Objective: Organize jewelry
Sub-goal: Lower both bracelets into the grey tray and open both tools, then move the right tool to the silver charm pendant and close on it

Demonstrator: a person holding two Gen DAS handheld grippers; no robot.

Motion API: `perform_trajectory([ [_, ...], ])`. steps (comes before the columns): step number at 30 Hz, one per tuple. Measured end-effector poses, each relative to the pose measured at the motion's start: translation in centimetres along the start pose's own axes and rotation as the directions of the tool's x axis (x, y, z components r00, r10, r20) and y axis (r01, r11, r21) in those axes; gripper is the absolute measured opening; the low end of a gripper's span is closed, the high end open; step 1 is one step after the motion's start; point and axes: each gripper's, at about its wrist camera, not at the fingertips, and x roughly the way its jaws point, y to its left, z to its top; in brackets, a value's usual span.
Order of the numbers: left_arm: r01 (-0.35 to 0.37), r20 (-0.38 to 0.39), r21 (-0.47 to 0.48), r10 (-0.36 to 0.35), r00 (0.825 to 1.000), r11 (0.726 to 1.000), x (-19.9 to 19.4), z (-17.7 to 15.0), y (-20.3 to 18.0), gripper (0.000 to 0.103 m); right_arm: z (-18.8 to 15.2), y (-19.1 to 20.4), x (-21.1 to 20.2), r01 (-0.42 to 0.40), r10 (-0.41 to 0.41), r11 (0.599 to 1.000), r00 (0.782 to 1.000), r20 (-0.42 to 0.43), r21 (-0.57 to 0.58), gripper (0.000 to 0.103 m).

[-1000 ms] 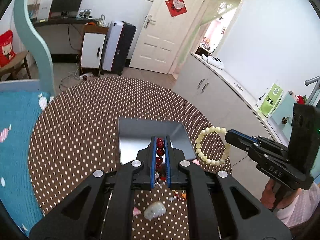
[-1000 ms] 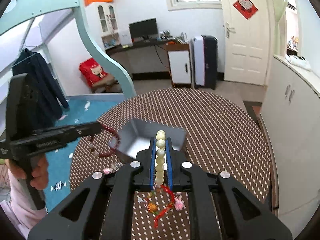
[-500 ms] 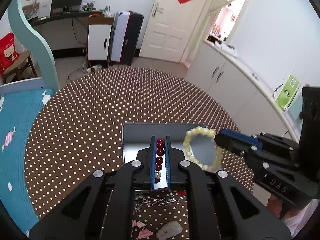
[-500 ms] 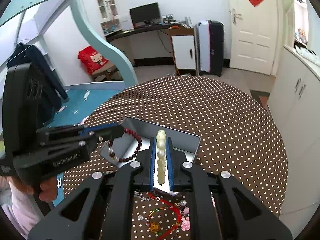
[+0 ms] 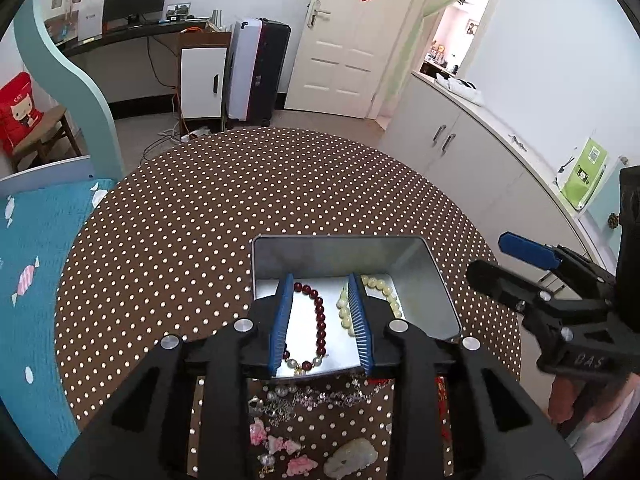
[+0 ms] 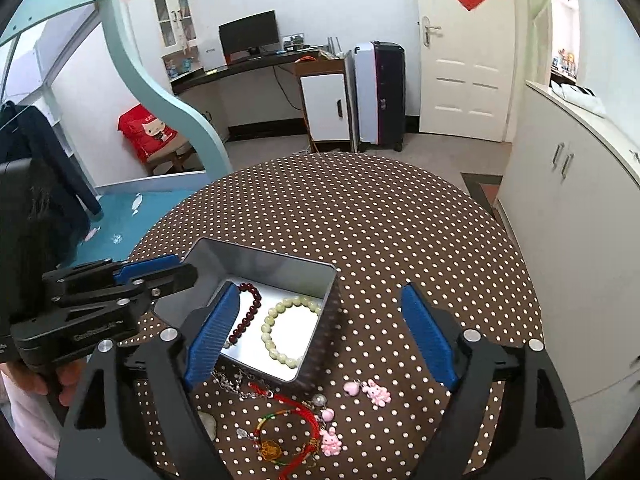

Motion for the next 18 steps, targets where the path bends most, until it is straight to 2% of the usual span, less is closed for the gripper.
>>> perform_trajectory([
  [1,-0.013,0.002,0.004,0.013,1.000,1.000,-0.2,-0.2,-0.1,0.044,-0.1,-0.1,-0.1,0.012,-0.012,1.000,1.000,0.000,0.001,0.084],
  [3,-0.029,0.005,0.003,0.029,1.000,1.000,-0.9,-0.6,-0.1,0.051,-0.4,-0.4,-0.4,0.030,-0.030,1.000,1.000,0.001,0.002,0.087],
  [5,-0.012,0.010,0.001,0.012,1.000,1.000,-1.8,-1.2,-0.2,0.061,-0.8,-0.8,-0.7,0.042,-0.042,0.999,0.999,0.000,0.015,0.092],
  [6,-0.003,0.017,0.002,0.003,1.000,1.000,-2.5,-1.6,-0.3,0.074,-0.9,-0.8,-0.9,0.043,-0.043,0.999,0.999,-0.001,0.022,0.093],
  [12,-0.045,0.042,0.038,0.043,0.998,0.998,-5.5,-4.1,-0.2,0.081,-2.4,0.5,-2.3,0.041,-0.041,0.999,0.999,-0.001,-0.007,0.094],
  [15,-0.100,0.034,0.033,0.099,0.995,0.994,-6.6,-6.0,0.9,0.083,-3.3,2.3,-3.2,-0.033,0.033,0.998,0.999,0.009,-0.053,0.094],
  [18,-0.128,0.016,-0.001,0.128,0.992,0.992,-7.5,-8.0,2.2,0.084,-3.9,4.6,-3.2,-0.071,0.072,0.991,0.997,0.001,-0.109,0.094],
])
